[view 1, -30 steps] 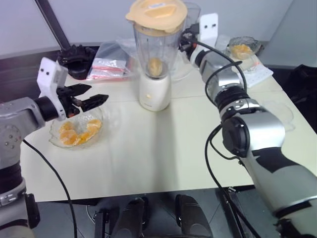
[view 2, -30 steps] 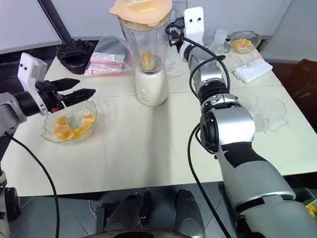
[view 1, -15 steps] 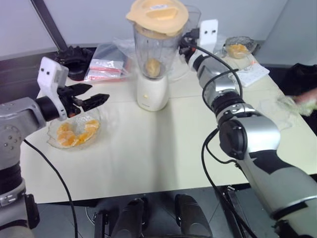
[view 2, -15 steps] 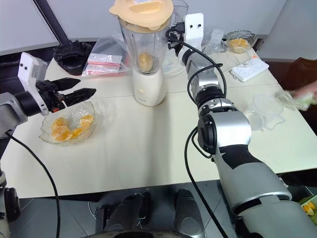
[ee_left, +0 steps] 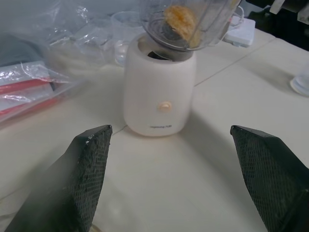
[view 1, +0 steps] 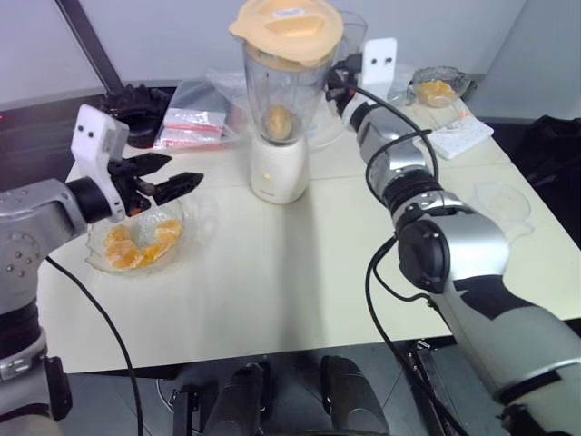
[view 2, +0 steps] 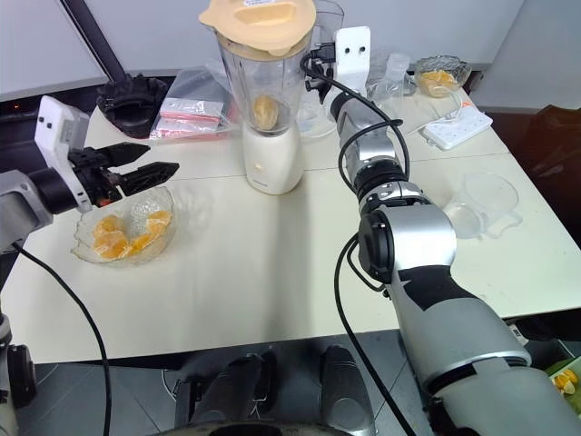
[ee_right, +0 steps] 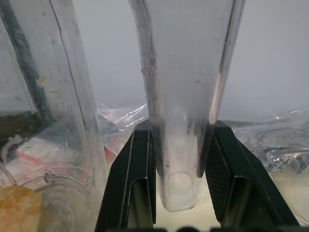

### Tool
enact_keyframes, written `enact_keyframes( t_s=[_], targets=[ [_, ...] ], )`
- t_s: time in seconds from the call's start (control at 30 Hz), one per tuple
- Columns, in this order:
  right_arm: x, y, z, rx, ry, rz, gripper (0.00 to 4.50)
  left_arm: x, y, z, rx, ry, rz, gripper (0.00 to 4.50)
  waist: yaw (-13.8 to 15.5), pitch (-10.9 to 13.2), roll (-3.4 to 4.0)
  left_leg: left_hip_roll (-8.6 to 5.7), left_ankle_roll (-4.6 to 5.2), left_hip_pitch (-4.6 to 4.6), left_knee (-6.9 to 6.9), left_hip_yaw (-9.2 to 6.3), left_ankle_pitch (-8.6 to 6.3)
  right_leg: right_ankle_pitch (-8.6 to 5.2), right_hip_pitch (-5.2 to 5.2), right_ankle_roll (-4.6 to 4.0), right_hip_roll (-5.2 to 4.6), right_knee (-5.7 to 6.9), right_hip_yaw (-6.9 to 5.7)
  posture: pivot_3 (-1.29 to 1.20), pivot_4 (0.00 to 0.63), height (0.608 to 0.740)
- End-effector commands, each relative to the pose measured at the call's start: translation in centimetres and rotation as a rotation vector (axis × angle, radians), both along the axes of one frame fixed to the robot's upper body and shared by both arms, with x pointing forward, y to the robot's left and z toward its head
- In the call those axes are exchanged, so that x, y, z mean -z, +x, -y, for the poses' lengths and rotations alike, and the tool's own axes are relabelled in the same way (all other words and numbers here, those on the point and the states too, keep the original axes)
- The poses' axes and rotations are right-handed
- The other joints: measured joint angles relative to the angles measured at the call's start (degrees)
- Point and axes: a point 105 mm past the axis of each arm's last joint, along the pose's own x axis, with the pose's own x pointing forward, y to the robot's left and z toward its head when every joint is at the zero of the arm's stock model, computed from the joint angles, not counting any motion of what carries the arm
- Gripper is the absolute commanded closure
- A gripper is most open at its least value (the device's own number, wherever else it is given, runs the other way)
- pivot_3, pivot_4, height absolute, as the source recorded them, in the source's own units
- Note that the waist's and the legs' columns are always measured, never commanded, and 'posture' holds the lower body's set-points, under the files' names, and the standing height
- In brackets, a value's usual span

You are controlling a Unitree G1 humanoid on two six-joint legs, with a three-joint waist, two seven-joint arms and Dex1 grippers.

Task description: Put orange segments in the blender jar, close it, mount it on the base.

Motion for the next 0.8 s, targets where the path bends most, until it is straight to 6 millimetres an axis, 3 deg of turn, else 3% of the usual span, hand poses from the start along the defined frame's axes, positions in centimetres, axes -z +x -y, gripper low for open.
enact_keyframes(
  t_s=[0.03, 0.23, 0.4, 0.5, 0.8],
  targets=[
    [-3.0, -0.4, -0.7, -0.007, -0.006, 0.089, 3.68, -1.2, -0.6, -0.1, -0.012, 0.021, 0.045, 0.38, 0.0, 0.0, 0.00, 0.00, 0.00, 0.00, 0.00, 0.00, 0.00, 0.00, 0.00, 0.00, 0.00, 0.00, 0.00, 0.00, 0.150, 0.740],
    [-2.7, -0.3, -0.8, -0.003, -0.014, 0.073, 3.68, -1.2, -1.0, 0.0, -0.014, 0.024, 0.043, 0.38, 0.0, 0.0, 0.00, 0.00, 0.00, 0.00, 0.02, -0.01, 0.00, 0.00, 0.02, 0.00, 0.00, 0.01, 0.00, 0.00, 0.150, 0.740],
    [-1.0, 0.1, -1.3, 0.003, -0.056, -0.042, 3.68, -1.2, -1.0, 0.0, -0.016, 0.026, 0.040, 0.38, 0.0, 0.0, -0.01, 0.01, 0.00, 0.03, 0.02, -0.01, 0.00, 0.00, 0.02, -0.01, 0.02, 0.02, 0.00, 0.00, 0.150, 0.740],
    [-0.7, 0.4, -0.6, 0.049, -0.048, -0.086, 3.68, -1.1, -0.9, 0.2, -0.014, 0.021, 0.042, 0.38, 0.0, 0.0, -0.02, 0.01, 0.00, 0.11, 0.02, -0.01, 0.00, -0.01, 0.11, -0.02, 0.02, 0.01, 0.00, 0.00, 0.150, 0.740],
    [-2.0, 0.6, 0.6, 0.129, -0.014, -0.101, 3.68, -1.0, -0.5, 0.8, 0.003, 0.007, 0.048, 0.38, 0.0, 0.0, -0.04, 0.01, 0.00, 0.16, 0.04, -0.03, 0.00, -0.01, 0.18, -0.03, 0.02, 0.01, -0.01, 0.00, 0.150, 0.740]
  ],
)
